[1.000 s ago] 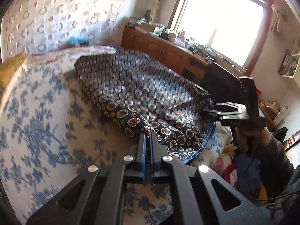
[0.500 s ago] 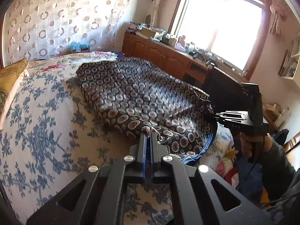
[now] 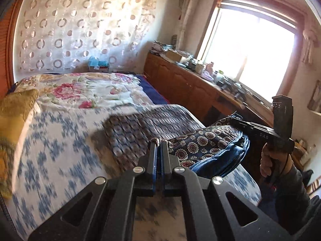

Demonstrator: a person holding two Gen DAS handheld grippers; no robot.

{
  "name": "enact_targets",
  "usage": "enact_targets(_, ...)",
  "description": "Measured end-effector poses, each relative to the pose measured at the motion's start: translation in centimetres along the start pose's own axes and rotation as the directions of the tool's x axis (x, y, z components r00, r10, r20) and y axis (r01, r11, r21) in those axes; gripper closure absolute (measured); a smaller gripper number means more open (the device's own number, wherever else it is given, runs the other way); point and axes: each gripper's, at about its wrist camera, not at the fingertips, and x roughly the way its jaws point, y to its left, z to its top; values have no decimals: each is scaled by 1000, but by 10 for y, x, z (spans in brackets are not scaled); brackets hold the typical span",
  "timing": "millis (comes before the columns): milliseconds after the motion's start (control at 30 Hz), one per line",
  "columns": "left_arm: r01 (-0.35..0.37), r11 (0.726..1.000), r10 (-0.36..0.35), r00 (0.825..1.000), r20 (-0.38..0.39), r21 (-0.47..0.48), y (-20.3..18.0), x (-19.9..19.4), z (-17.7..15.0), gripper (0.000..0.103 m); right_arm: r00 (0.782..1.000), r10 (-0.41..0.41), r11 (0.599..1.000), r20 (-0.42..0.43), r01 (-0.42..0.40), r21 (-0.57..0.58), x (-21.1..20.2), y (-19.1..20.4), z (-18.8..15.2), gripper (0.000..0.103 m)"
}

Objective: Fold small clothes

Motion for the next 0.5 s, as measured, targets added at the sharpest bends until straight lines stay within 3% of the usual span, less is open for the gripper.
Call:
enact_targets(233,-75,997,74,997,-25,-28,41,49,32,103,1000,3,997,-25,-4,-76,64,-6,55,101)
enact_targets(500,-109,994,107,988,-114,-13,65,96,41,98,992,-24,995,-121,13,-96,128,-19,67,100)
